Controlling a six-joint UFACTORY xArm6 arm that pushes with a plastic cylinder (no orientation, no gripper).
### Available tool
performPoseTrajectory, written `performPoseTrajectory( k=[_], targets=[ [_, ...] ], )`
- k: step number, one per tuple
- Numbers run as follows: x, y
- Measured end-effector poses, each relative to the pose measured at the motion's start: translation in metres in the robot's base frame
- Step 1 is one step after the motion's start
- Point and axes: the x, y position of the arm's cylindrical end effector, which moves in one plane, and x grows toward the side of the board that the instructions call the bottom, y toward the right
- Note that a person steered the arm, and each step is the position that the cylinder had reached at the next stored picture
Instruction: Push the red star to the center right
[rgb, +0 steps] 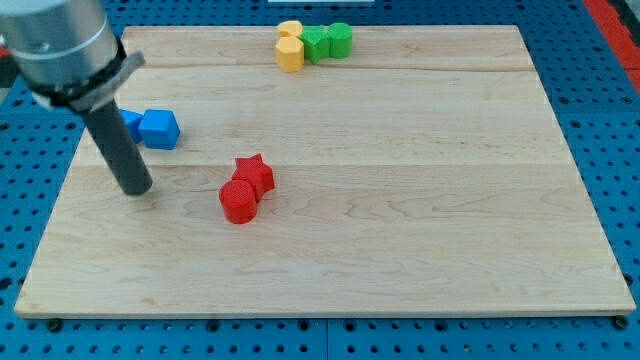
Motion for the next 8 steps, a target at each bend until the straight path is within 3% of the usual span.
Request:
performPoseTrajectory(
  k=[1, 2, 7, 8],
  targets=[
    [0.03, 0.068],
    [0.033, 0.106],
    [-0.102, 0.089],
    [-0.109, 0.102]
  ],
)
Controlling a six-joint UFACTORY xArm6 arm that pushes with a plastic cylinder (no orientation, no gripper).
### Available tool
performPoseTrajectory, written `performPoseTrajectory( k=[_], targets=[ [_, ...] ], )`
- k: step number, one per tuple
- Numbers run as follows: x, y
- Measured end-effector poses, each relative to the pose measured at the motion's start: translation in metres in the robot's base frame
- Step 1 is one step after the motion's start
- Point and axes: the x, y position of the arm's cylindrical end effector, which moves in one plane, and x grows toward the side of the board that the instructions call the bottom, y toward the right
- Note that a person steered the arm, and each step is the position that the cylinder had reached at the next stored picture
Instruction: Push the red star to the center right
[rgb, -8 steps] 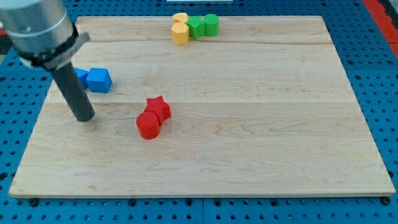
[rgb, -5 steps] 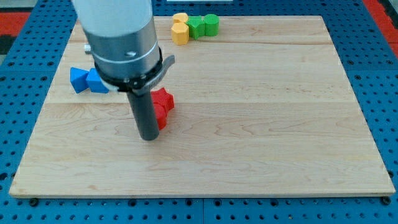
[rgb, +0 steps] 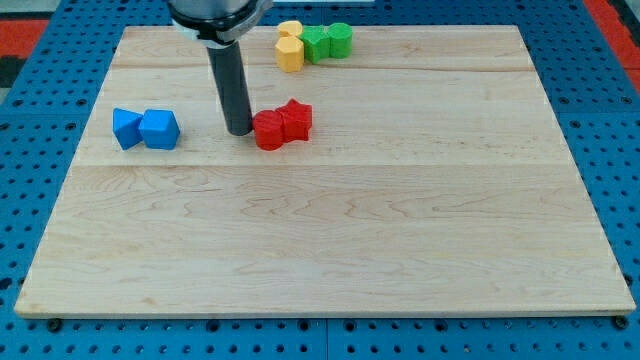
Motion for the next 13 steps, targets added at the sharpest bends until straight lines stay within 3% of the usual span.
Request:
performPoseTrajectory(
  k=[1, 3, 5, 7, 10, 12, 13],
  targets=[
    [0.0, 0.04],
    [-0.034, 0.061],
    [-0.03, 0.148],
    [-0.03, 0.143],
    [0.0, 0.149],
    [0.001, 0.258],
    [0.024, 0.261]
  ],
)
